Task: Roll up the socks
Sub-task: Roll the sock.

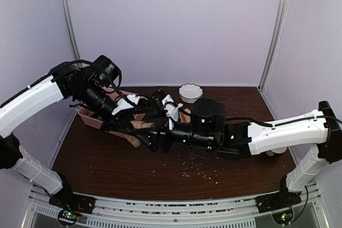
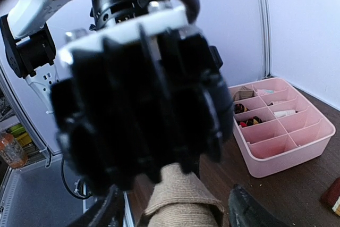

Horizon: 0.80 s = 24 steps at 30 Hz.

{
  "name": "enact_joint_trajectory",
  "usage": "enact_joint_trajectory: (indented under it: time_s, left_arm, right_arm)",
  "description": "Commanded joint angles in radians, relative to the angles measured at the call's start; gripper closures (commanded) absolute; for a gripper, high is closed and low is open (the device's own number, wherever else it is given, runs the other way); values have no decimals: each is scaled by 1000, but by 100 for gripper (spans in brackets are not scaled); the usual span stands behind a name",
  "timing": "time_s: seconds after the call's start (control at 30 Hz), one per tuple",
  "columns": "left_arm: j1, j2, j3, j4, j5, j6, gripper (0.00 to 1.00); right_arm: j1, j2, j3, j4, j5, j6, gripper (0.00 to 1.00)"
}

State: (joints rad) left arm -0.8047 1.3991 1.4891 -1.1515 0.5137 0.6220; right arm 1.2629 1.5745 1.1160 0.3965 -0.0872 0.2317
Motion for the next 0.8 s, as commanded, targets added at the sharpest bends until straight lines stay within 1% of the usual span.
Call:
enact_joint_trajectory:
  time_s: [0.0, 0.1, 0.13, 0.17, 0.2, 0.23, 0.3, 0.33, 0.37, 0.4, 0.5, 0.53, 0.67, 0.73, 0.77]
  left_arm:
    - [6, -17, 35, -16, 38, 9, 100]
    - [5, -18, 40, -32, 60, 21, 100]
    - [5, -21, 41, -35, 67, 22, 100]
    - [5, -20, 43, -37, 73, 25, 100]
    - [5, -21, 47, -41, 80, 27, 100]
    - [5, -24, 51, -42, 87, 29, 100]
    - [5, -29, 56, -48, 103, 38, 100]
    - [5, -30, 56, -48, 103, 40, 92]
    - [5, -30, 59, -48, 96, 40, 78]
    - [5, -29, 62, -48, 86, 41, 69]
    - [5, -27, 74, -43, 47, 41, 48]
    - [4, -30, 77, -41, 36, 41, 43]
    - [4, -49, 84, -72, 67, 86, 40]
    - [4, -58, 68, -73, 85, 93, 42]
    - [4, -60, 56, -67, 84, 94, 45]
  right_arm:
    - [-5, 28, 42, -79, 3, 16, 40]
    - [-16, 14, 29, -71, -4, 27, 60]
    - [-19, 7, 23, -65, -7, 27, 69]
    - [-20, 2, 20, -62, -5, 28, 82]
    - [-22, -4, 17, -64, -3, 27, 94]
    - [-22, -8, 12, -58, -6, 26, 100]
    - [-23, -20, -5, -24, -14, 33, 100]
    - [-23, -24, -10, -11, -19, 38, 100]
    - [-24, -26, -13, 0, -23, 43, 100]
    - [-24, -26, -11, 2, -23, 47, 100]
    - [-23, -20, 3, -4, -9, 66, 100]
    - [-24, -20, 4, -6, -1, 73, 100]
    - [-26, -39, -27, 23, 15, 71, 100]
    - [-27, -50, -49, 50, 21, 73, 100]
    - [-28, -52, -56, 65, 22, 81, 100]
